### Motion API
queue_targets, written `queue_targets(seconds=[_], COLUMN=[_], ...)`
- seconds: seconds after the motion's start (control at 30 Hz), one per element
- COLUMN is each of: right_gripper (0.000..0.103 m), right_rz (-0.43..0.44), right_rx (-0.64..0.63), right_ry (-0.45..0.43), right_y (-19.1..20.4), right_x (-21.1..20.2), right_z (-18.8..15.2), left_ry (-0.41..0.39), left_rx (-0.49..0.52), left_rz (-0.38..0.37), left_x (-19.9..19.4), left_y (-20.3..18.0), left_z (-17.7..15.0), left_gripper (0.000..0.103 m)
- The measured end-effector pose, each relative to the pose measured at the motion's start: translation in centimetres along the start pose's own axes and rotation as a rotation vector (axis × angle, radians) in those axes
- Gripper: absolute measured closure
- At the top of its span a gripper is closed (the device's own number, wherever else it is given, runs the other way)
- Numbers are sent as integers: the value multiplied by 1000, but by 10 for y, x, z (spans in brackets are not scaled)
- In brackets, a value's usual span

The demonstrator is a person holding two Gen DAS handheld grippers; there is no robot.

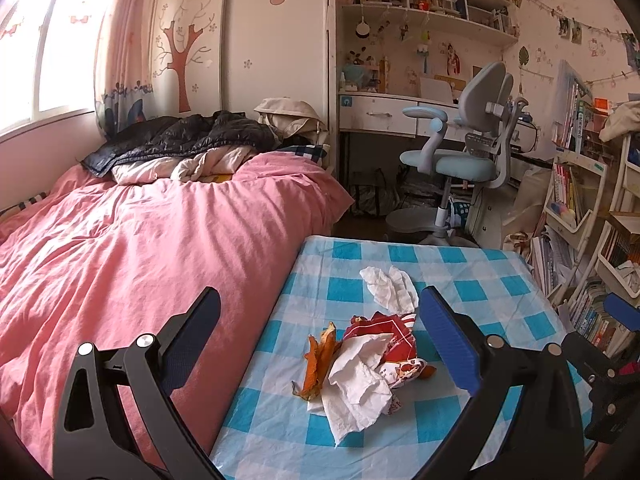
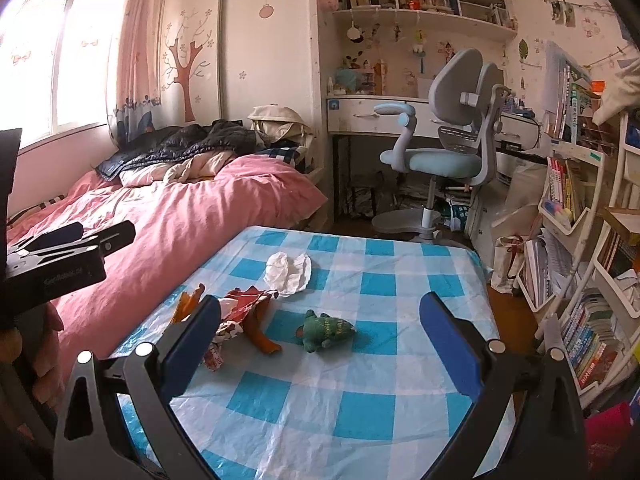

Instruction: Collect trash

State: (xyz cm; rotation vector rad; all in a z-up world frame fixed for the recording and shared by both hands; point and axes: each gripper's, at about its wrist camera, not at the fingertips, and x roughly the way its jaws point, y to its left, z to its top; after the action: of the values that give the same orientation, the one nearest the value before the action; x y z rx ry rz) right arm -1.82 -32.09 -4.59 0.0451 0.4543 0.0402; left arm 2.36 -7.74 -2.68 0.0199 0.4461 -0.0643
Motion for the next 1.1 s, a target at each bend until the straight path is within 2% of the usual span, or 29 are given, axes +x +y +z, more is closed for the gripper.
queue_targets(seconds=[1.1], right_gripper=[8], right_rz=[4], right_rx=[-4], right_ry=[16], right_y=[2], right_x=[2], right_z=[-5], left_ry=[15], left_rx=[17], left_rz=[-11], left_x=[5], left_y=[5], left_z=[-3], left_gripper=[7])
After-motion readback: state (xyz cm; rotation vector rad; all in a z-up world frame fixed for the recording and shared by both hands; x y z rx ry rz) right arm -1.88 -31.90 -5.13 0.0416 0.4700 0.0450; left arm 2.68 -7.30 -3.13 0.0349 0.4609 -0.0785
